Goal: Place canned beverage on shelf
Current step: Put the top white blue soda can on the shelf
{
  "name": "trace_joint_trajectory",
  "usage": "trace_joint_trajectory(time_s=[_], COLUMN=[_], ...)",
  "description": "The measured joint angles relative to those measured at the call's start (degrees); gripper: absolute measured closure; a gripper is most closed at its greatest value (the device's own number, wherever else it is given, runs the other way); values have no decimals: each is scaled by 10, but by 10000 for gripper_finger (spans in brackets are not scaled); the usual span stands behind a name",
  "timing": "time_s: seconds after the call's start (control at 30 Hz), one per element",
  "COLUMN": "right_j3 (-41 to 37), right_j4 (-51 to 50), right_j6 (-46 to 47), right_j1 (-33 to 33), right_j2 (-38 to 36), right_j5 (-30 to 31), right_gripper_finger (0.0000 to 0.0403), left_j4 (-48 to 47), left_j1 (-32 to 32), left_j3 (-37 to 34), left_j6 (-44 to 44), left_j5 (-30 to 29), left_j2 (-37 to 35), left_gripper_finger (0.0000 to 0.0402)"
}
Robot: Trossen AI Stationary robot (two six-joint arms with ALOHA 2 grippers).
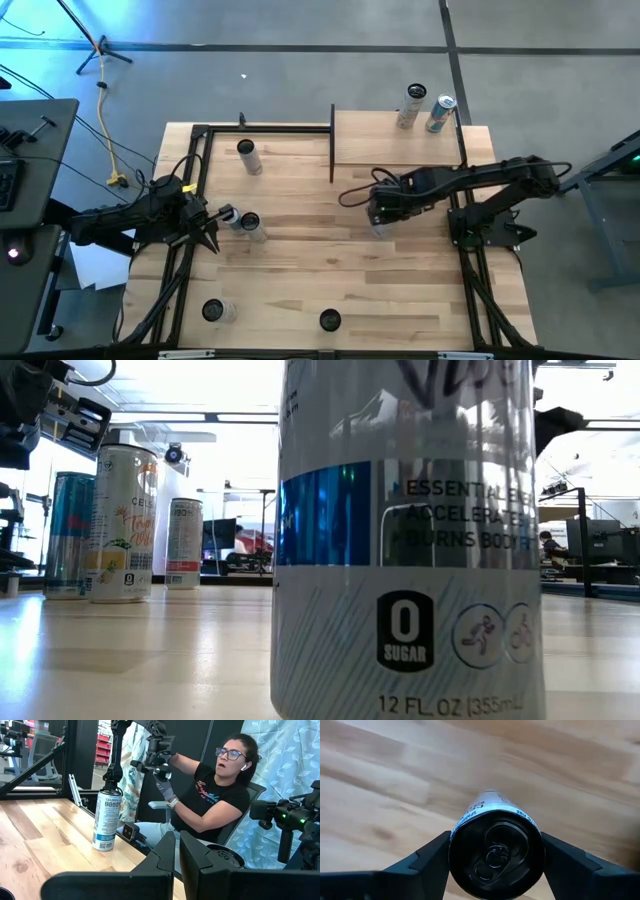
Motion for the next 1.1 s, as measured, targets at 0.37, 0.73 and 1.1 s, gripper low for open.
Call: trace_joint_trajectory(time_s=[0.37,0.73,1.1], right_j3=[30,33,32], right_j4=[-29,-3,9], right_j6=[-6,-28,-51], right_j1=[3,2,2], right_j2=[22,51,50], right_j5=[40,59,59], right_gripper_finger=[146,146,146], left_j4=[0,-1,-1], left_j1=[0,0,0], left_j3=[0,0,0], left_j6=[0,0,0], left_j5=[0,0,0], left_j2=[0,0,0], left_gripper_finger=[398,398,398])
